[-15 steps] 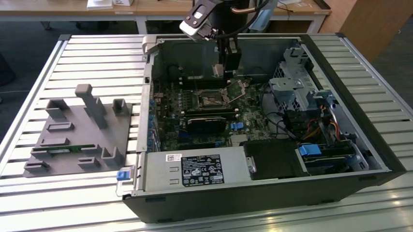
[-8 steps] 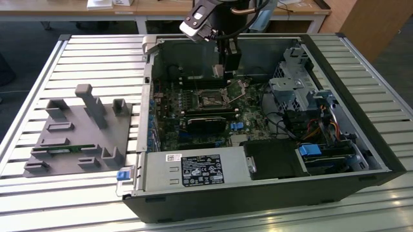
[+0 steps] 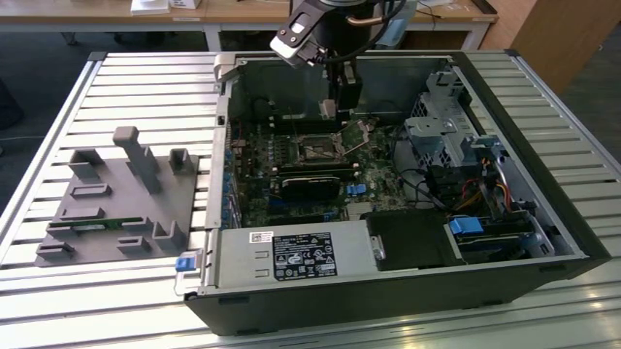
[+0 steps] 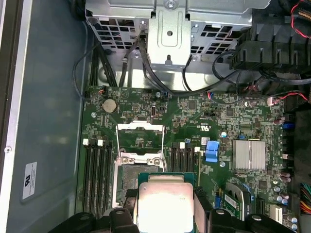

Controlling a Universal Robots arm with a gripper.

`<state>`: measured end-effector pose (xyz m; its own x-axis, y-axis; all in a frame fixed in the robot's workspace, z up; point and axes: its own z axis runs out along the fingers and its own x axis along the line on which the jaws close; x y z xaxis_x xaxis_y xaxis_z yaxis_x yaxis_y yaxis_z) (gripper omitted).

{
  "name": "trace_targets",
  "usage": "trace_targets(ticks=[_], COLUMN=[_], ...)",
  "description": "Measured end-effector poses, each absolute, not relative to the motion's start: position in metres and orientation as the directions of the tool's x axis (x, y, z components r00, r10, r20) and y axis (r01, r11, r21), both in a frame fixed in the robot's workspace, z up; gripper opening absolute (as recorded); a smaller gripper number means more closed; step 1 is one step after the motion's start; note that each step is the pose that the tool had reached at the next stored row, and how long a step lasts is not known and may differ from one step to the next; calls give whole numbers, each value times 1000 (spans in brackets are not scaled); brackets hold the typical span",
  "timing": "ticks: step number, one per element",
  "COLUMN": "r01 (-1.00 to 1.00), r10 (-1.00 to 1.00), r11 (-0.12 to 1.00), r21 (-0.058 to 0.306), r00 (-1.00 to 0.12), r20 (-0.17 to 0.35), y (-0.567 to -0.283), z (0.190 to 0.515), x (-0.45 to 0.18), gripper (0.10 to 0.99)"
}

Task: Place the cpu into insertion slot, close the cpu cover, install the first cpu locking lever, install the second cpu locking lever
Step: 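Place the cpu into insertion slot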

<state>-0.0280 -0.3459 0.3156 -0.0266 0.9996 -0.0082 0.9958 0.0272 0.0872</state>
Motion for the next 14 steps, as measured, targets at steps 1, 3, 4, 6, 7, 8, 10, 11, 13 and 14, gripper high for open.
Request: trace_targets(ticks=[1, 3, 4, 6, 7, 8, 10, 11, 13, 14], r01=[996, 996, 996, 996, 996, 996, 996, 996, 996, 996], r10=[1000, 1000, 1000, 1000, 1000, 1000, 1000, 1000, 1000, 1000], r11=[27, 27, 27, 27, 27, 27, 27, 27, 27, 27], r21=[87, 87, 87, 87, 87, 87, 87, 87, 87, 87], r00=[-27, -27, -27, -27, -27, -27, -27, -27, -27, -27], r20=[-8, -8, -8, -8, -8, -8, -8, -8, -8, -8], y=[-346, -346, -346, -346, -346, -346, -346, -346, -346, -346], z=[315, 315, 315, 314, 314, 314, 314, 314, 313, 313], x=[-28, -28, -28, -28, -28, -28, -28, -28, -28, -28], gripper=[541, 541, 541, 541, 541, 541, 541, 541, 541, 541])
